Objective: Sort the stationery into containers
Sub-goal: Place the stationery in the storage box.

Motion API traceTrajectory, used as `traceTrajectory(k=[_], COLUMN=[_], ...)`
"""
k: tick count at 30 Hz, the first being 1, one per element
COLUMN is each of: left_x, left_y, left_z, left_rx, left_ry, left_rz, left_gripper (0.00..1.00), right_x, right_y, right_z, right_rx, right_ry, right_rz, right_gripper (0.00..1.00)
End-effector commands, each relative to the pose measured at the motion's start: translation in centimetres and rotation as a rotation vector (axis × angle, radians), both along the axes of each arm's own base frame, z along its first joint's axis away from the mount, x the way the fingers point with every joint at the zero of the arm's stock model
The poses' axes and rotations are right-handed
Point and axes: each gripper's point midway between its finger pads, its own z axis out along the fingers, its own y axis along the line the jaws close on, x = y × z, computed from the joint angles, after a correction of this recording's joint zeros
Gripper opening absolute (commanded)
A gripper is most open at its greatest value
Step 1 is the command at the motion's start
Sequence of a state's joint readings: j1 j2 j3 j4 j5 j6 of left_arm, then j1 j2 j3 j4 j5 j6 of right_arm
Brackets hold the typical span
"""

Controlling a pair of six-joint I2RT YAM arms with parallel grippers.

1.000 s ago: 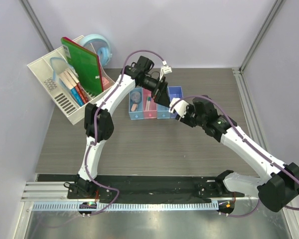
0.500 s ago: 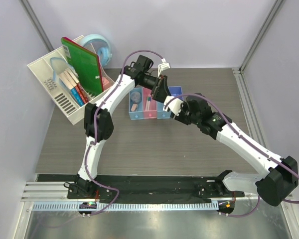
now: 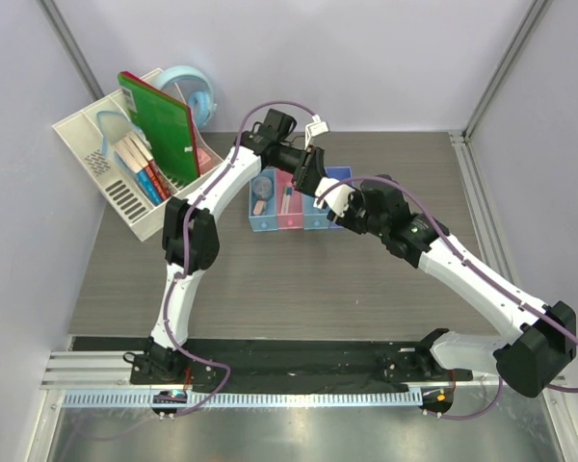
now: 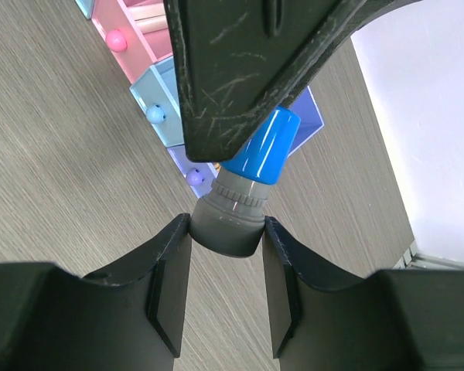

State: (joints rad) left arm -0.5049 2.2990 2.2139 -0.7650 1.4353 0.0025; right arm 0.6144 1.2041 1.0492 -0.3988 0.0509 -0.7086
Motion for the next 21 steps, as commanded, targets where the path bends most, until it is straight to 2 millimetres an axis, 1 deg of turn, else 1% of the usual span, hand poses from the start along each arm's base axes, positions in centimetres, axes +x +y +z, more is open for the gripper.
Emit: traceTrajectory(k=[1,2,7,11,12,14,15,17,18,19,20,21], left_x=[-0.2,-0.2,-0.2,-0.2,-0.2,-0.3,-0.2,-0.2,-0.2,-0.2,-0.2,-0.2], left_y=[0.3,0.3,0.3,0.2,0.2,0.2,0.2,0.1,0.1,0.1,0.1,0.1], left_z=[2.6,2.6,2.6,2.5,2.4,2.4,2.3,2.4,2.4,2.4,2.5,2.3], left_rx=[-0.050,-0.049,-0.051,-0.050,-0.047,-0.050,-0.051,-0.052,-0.053,-0.053,-0.055,-0.052], left_ry=[-0.030,-0.031,-0.022,-0.013,-0.011,-0.007,-0.005,-0.008,-0.008,-0.008,-0.012,-0.006], left_rz=[-0.013,-0.012,-0.016,-0.019,-0.020,-0.024,-0.025,-0.024,-0.024,-0.024,-0.024,-0.024], left_gripper=[0.83,0.82,0.70,0.63,0.59,0.55,0.49,0.45,0.41,0.40,0.36,0.29], right_x=[1.0,1.1,1.4,1.7,1.7,1.8,1.9,1.9,1.9,1.9,1.9,2.0], right_y=[1.0,1.1,1.4,1.9,2.0,2.0,2.1,2.2,2.3,2.3,2.4,2.3], right_z=[3.3,3.4,4.0,4.2,4.3,4.3,4.2,4.2,4.1,4.1,4.1,4.1], right_rx=[0.069,0.072,0.083,0.082,0.084,0.085,0.083,0.086,0.084,0.085,0.085,0.083], right_ry=[-0.085,-0.087,-0.095,-0.096,-0.096,-0.095,-0.093,-0.093,-0.091,-0.093,-0.092,-0.096], right_rz=[-0.002,-0.003,-0.007,-0.004,-0.003,-0.003,-0.003,-0.003,-0.002,-0.003,-0.001,-0.008], right_gripper=[0.34,0.34,0.34,0.34,0.34,0.34,0.34,0.34,0.34,0.34,0.34,0.34])
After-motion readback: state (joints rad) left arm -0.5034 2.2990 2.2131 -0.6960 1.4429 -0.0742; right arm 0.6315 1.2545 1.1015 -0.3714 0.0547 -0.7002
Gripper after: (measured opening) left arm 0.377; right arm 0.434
